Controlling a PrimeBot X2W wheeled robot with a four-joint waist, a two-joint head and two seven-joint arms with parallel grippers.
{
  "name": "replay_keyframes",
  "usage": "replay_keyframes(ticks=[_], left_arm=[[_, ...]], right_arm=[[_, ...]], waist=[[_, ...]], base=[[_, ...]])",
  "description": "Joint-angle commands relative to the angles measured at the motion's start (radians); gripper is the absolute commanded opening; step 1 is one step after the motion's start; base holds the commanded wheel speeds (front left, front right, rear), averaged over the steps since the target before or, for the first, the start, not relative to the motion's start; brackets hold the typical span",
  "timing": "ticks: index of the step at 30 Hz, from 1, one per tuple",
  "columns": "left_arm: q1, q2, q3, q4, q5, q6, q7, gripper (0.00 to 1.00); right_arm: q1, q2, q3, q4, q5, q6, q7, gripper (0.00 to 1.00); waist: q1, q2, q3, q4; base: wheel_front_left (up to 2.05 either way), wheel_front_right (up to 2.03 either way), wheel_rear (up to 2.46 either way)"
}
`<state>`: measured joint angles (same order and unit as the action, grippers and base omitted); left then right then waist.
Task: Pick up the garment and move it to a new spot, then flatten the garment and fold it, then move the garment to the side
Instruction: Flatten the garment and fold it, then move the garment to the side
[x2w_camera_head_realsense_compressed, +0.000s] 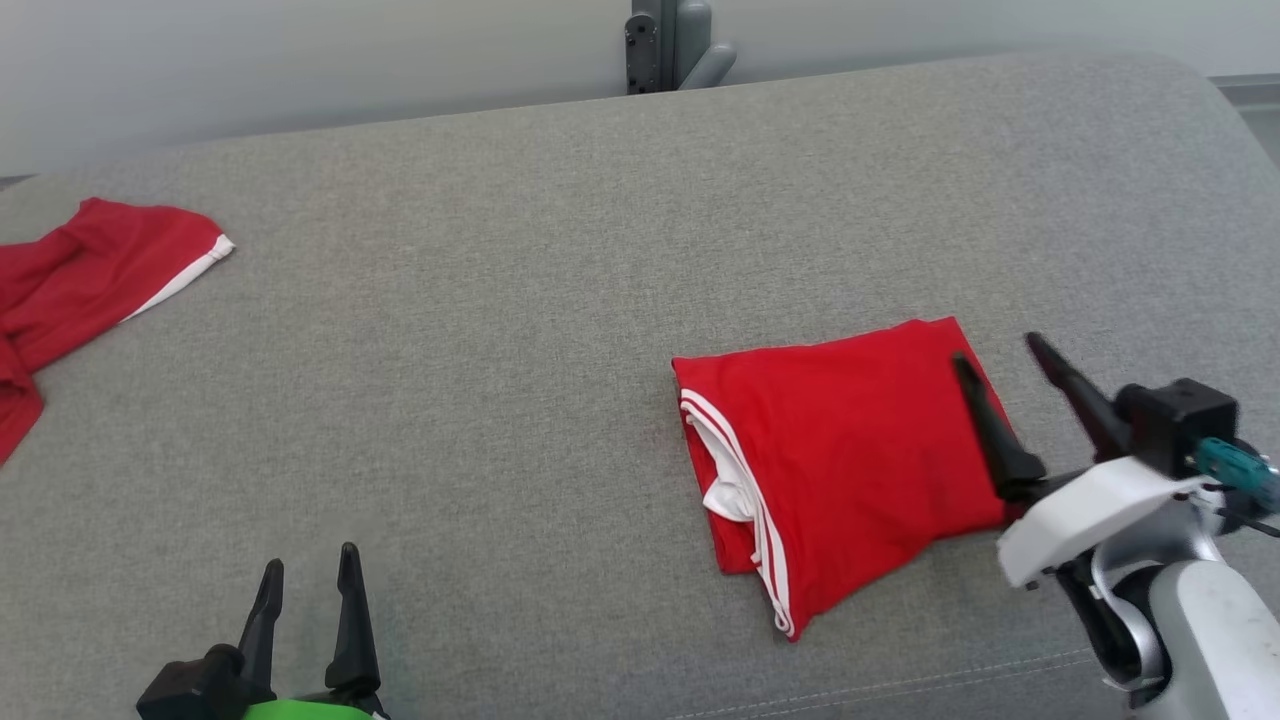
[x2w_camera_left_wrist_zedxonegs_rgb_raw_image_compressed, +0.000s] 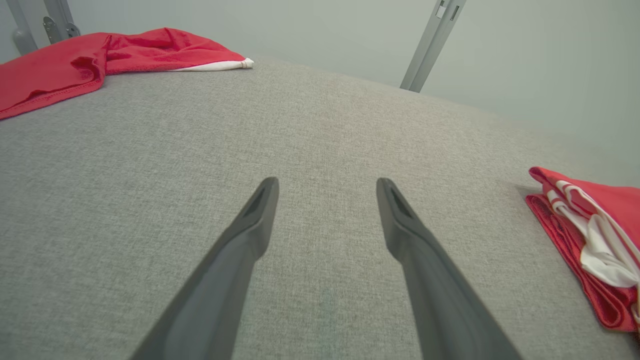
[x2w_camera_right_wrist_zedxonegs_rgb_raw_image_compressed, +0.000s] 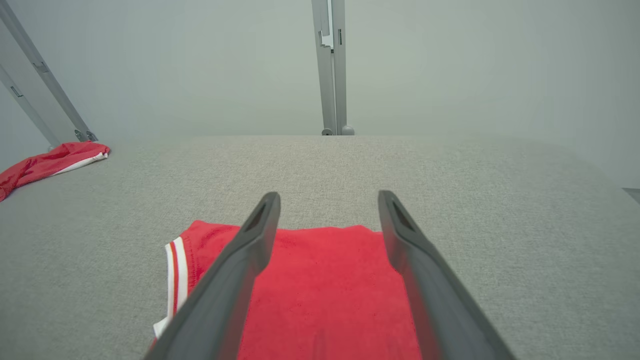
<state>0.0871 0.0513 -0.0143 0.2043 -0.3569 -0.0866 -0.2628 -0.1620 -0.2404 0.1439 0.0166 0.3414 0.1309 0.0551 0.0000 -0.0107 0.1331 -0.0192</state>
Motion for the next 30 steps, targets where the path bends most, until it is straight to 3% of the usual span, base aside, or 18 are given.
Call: replay_keyframes(ticks=[1, 11, 18, 30], left_arm=[[0.013, 0.0, 0.004, -0.003, 0.01, 0.002, -0.002, 1.0], [0.018, 0.0, 0.013, -0.026, 0.067, -0.014, -0.002, 1.0], [0.034, 0.0, 0.034, -0.025, 0.097, -0.026, -0.002, 1.0], [0.038, 0.0, 0.06, 0.017, 0.104, -0.035, -0.002, 1.0]], right_arm=[[0.023, -0.002, -0.034, 0.0, -0.03, 0.0, -0.034, 1.0], [0.135, 0.037, -0.254, 0.142, -0.27, 0.0, -0.304, 1.0], [0.163, 0.083, -0.322, 0.142, -0.338, -0.001, -0.32, 1.0], [0.197, 0.098, -0.257, 0.134, -0.353, -0.001, -0.32, 1.0]], waist=[[0.0, 0.0107, -0.015, -0.017], [0.0, 0.0107, -0.06, -0.019], [0.0, 0.0107, -0.086, -0.014], [0.0, 0.0107, -0.121, 0.023]], base=[[0.0, 0.0, 0.0], [0.0, 0.0, 0.0], [0.0, 0.0, 0.0], [0.0, 0.0, 0.0]])
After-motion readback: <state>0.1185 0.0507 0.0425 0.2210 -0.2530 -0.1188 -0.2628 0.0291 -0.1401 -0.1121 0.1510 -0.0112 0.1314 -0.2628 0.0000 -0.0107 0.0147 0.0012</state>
